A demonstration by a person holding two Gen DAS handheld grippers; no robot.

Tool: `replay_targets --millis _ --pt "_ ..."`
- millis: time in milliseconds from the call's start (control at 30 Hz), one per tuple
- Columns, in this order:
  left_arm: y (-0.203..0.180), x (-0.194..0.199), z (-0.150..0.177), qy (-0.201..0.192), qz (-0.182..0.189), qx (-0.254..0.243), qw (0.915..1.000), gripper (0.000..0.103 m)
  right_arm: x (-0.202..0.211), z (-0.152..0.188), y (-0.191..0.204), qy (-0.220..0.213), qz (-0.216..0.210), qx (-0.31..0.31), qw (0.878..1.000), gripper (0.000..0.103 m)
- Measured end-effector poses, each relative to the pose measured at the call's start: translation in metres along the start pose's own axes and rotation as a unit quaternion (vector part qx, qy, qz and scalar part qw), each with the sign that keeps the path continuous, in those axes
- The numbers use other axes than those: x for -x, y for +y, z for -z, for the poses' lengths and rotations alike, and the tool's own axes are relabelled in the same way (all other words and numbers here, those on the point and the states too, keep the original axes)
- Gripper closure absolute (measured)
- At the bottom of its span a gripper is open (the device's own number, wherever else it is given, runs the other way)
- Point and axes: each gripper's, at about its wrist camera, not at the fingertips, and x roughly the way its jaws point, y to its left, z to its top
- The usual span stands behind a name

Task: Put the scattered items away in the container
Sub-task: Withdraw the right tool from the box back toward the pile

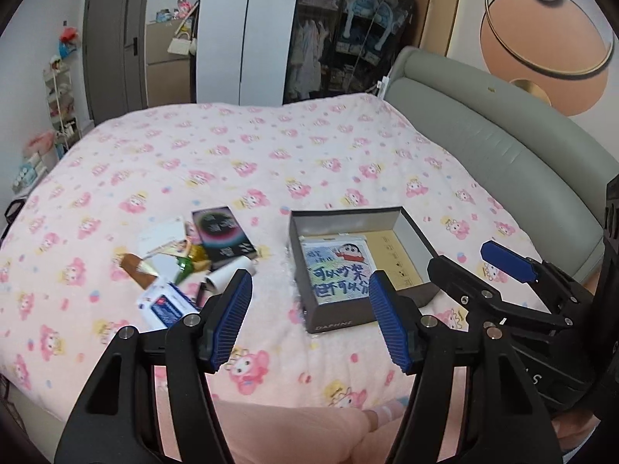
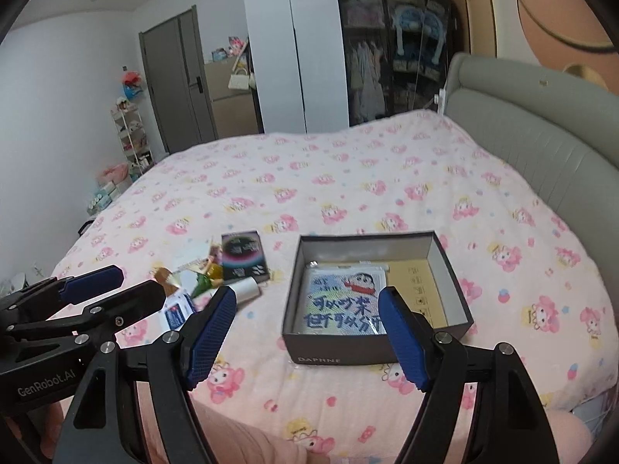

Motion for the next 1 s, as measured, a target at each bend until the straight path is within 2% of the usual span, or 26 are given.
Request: replay_targets --millis 167,300,400,533,700,833,1000 --pt "0.012 0.040 -0.002 -0.021 -0.014 0.001 0.9997 0.039 0.009 -0.003 0.026 -0.014 -0.013 0.023 1.000 0.029" --pt "0.043 0.043 -0.002 -0.029 -0.023 0.031 0.9988 0.039 -0.012 -0.010 0.051 0.015 -0.042 0.036 0.998 0.029" --pt "0.069 0.042 -0.004 -0.034 -0.034 0.054 0.9974 0.039 -0.029 -0.022 0.074 0.017 -0.060 0.060 0.996 0.029" --pt "0.108 0.025 -0.017 -0.030 -0.049 0.079 0.9952 0.039 -0.060 -0.041 0.105 0.023 -0.083 0.092 0.992 0.029" --pt "0.148 -0.011 -0.032 -0.013 -0.053 0.107 0.9928 0.040 -0.105 -0.058 0.135 0.035 -0.091 0.117 0.988 0.029" --pt "0.174 -0.040 -0.039 -0.007 -0.062 0.127 0.9899 0.040 -0.143 -0.068 0.146 0.049 -0.101 0.130 0.985 0.029" --pt "0.204 -0.095 -0.034 0.012 -0.061 0.166 0.9842 0.041 -0.211 -0.068 0.139 0.100 -0.089 0.119 0.984 0.029"
